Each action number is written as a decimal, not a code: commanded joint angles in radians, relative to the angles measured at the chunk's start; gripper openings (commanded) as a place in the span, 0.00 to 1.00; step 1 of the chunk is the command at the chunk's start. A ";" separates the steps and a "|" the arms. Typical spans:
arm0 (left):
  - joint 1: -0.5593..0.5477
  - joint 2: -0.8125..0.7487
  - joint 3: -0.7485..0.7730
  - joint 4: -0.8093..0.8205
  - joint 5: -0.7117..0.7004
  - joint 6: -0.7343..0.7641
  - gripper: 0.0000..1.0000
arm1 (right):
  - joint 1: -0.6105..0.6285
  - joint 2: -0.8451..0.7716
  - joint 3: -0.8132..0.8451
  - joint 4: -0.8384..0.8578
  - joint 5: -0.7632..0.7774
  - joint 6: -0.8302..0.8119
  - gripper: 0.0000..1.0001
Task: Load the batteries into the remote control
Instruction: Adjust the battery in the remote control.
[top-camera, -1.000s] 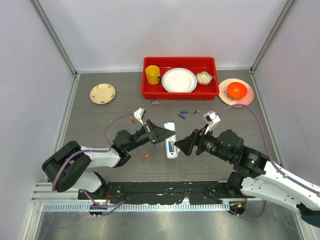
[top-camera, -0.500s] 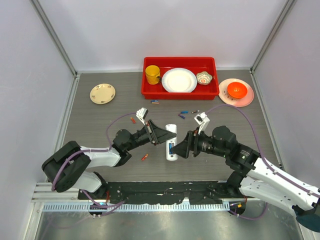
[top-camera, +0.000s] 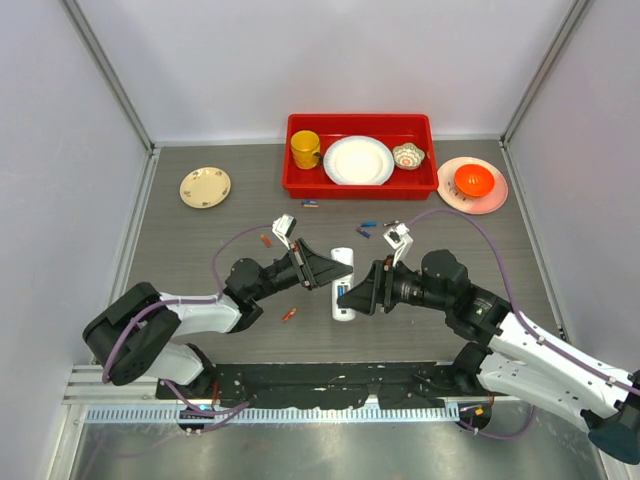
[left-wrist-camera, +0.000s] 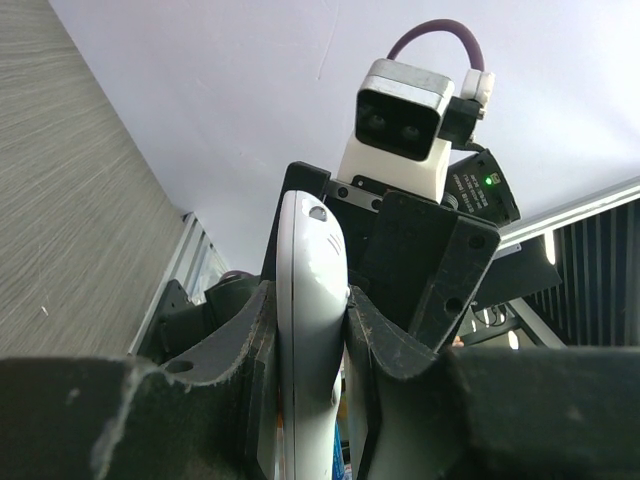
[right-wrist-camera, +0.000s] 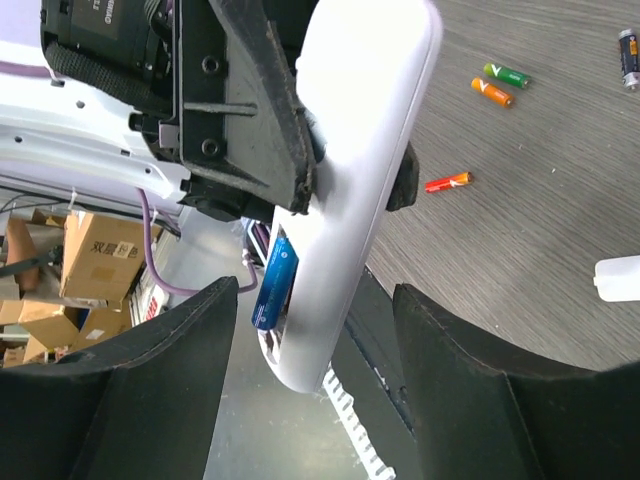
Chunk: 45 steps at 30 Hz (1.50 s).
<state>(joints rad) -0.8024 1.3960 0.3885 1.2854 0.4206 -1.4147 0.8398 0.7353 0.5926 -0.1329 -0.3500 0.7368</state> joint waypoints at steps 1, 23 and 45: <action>0.005 -0.038 0.026 0.261 0.018 -0.006 0.00 | -0.021 0.007 -0.010 0.101 -0.040 0.039 0.68; 0.005 -0.045 0.013 0.261 0.010 0.007 0.00 | -0.077 0.003 -0.011 0.073 -0.095 0.026 0.64; 0.005 -0.045 0.019 0.261 0.006 0.007 0.00 | -0.076 0.061 -0.013 0.075 -0.145 0.021 0.54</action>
<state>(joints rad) -0.8028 1.3827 0.3885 1.2816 0.4206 -1.4059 0.7643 0.7811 0.5827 -0.0837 -0.4847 0.7643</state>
